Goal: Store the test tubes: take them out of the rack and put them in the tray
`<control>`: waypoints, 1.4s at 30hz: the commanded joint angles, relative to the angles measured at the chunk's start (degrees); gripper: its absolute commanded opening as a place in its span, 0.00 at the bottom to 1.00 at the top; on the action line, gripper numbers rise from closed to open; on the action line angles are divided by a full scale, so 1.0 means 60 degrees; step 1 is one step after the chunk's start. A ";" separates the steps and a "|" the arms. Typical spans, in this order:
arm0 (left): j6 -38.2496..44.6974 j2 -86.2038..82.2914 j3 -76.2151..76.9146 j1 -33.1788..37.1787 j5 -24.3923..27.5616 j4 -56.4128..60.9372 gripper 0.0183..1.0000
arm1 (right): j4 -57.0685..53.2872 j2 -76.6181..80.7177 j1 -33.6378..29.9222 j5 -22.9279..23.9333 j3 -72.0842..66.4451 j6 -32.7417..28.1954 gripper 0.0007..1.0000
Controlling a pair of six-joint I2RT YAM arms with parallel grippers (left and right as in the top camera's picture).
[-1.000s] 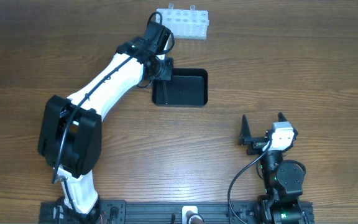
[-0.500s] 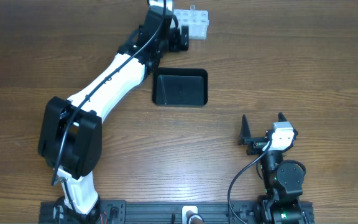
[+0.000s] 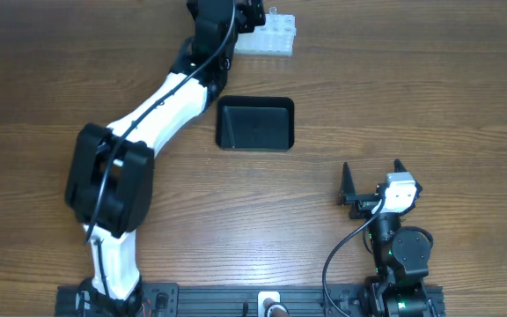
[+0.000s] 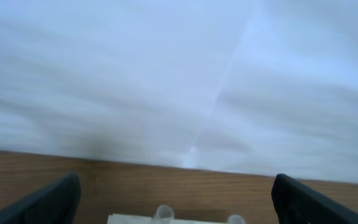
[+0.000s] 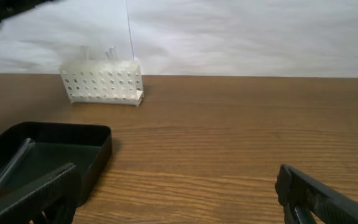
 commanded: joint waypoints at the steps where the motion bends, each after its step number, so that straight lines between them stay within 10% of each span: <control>1: 0.0892 0.0674 0.0069 0.0120 -0.0091 0.0674 1.00 | -0.0011 -0.0080 0.0051 0.0087 -0.0055 0.0018 0.99; 42: 0.2164 0.3191 0.1679 0.0535 0.0980 0.1519 0.92 | -0.0011 -0.0080 0.0051 0.0087 -0.0055 0.0018 0.99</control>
